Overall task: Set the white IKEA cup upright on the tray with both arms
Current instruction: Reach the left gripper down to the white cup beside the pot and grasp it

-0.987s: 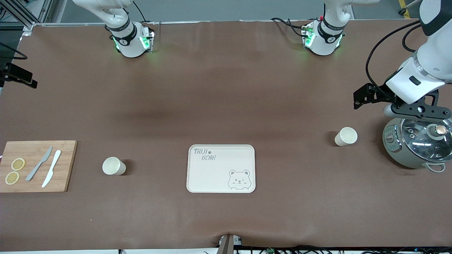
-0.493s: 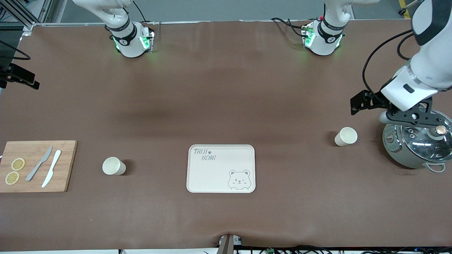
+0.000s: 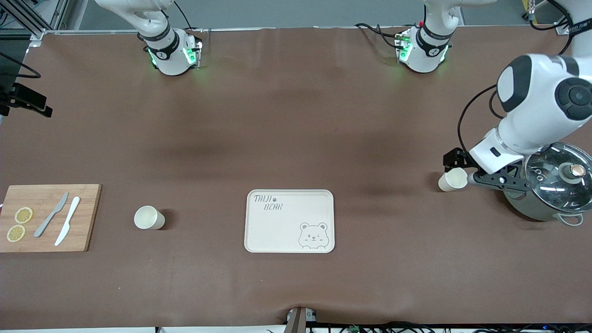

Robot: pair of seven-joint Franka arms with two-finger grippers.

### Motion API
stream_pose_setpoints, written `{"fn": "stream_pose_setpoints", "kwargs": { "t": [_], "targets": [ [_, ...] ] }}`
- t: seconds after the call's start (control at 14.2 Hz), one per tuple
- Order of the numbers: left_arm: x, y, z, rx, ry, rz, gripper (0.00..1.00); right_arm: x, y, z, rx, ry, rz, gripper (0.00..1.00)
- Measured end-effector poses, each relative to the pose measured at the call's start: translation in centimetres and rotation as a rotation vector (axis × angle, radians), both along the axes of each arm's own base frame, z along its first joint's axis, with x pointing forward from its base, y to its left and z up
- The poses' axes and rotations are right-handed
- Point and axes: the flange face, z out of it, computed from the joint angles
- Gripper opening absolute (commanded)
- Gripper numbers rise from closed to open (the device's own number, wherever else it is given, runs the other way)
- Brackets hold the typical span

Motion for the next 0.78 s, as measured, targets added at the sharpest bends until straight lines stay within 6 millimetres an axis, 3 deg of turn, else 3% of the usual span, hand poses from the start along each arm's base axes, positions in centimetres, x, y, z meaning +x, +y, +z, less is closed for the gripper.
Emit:
{"fn": "stream_pose_setpoints", "kwargs": {
  "t": [0.21, 0.35, 0.78],
  "targets": [
    [-1.3, 4.5, -6.5, 0.006, -0.02, -0.035, 1.0, 0.0, 0.0, -0.2, 0.0, 0.002, 0.0, 1.0],
    [-1.9, 5.6, -9.9, 0.006, -0.015, -0.05, 1.0, 0.1, 0.0, -0.3, 0.0, -0.001, 0.0, 1.0],
    [-2.4, 9.8, -15.5, 0.01, -0.038, -0.07, 1.0, 0.1, 0.0, -0.4, 0.0, 0.002, 0.0, 1.0]
  ]
}}
